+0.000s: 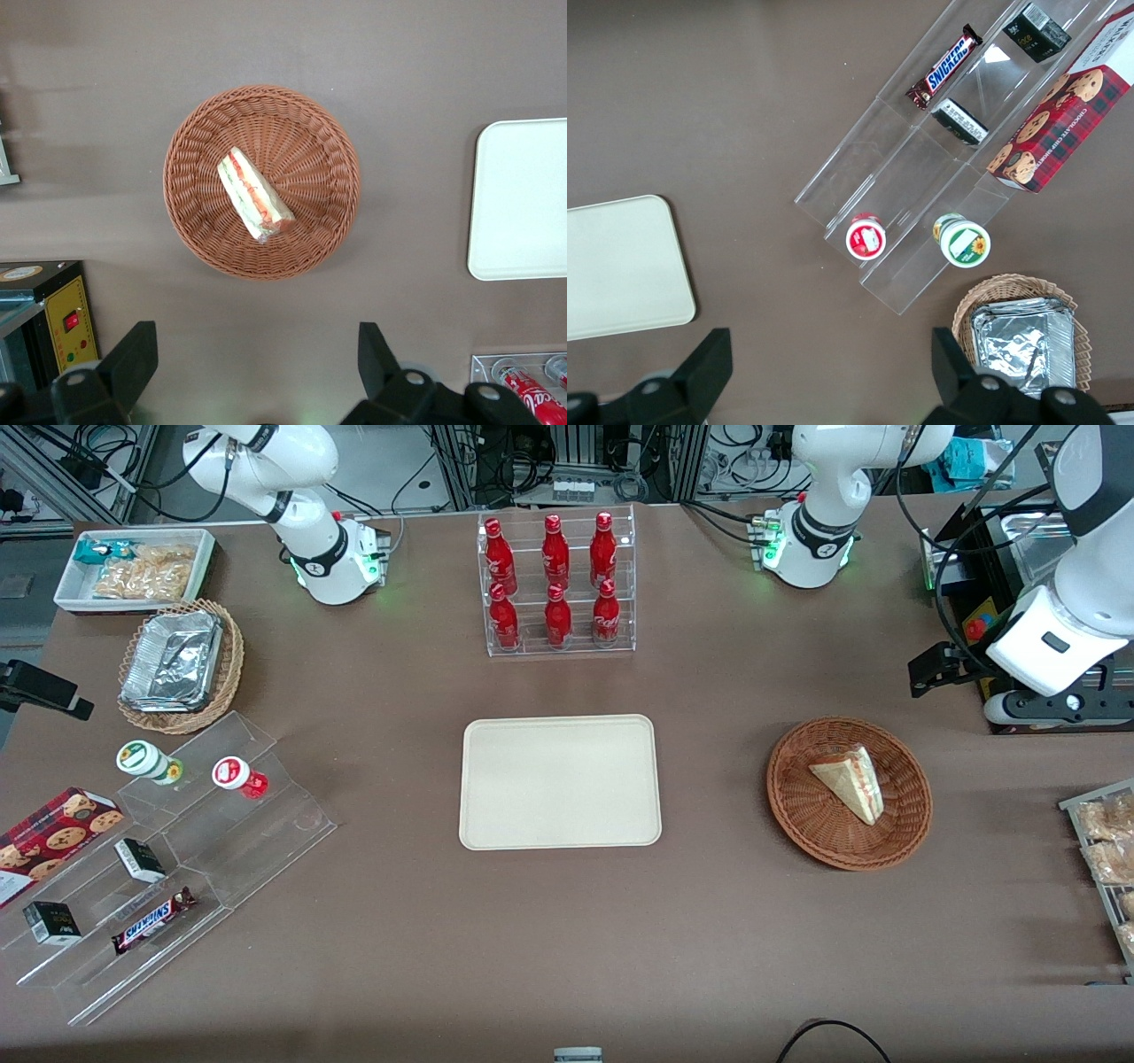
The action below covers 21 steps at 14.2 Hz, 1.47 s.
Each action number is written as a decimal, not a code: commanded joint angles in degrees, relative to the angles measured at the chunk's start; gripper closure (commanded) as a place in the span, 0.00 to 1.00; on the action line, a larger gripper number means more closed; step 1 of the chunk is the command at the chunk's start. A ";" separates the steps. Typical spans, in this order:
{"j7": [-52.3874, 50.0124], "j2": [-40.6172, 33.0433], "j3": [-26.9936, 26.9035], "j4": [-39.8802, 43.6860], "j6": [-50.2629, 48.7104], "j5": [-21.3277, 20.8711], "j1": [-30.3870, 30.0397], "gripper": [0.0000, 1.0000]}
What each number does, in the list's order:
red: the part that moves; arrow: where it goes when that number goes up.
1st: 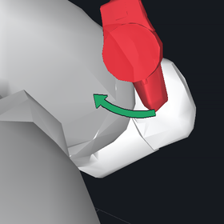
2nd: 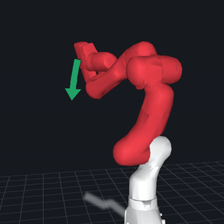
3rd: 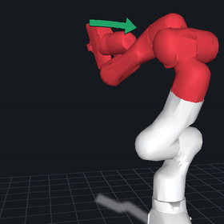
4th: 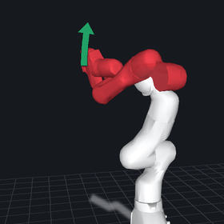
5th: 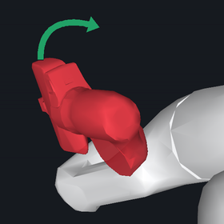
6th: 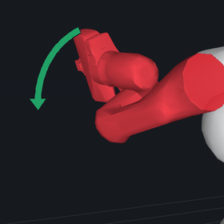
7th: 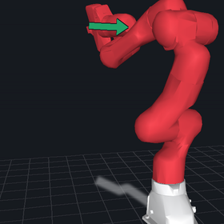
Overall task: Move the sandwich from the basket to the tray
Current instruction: 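Move the left gripper over the sandwich in the wicker basket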
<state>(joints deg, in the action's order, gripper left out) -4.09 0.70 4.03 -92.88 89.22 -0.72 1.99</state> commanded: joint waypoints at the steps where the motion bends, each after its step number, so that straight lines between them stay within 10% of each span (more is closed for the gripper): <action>1: 1.10 -0.62 -0.86 -0.81 0.25 0.72 0.91 0.00; 14: 0.05 0.00 -1.22 -32.16 29.82 -1.48 -1.10 0.00; 21: -28.37 2.37 -1.13 -37.64 42.77 -0.95 -2.26 0.00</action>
<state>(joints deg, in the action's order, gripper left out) -23.08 2.58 2.67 -129.93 129.32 -1.25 -0.30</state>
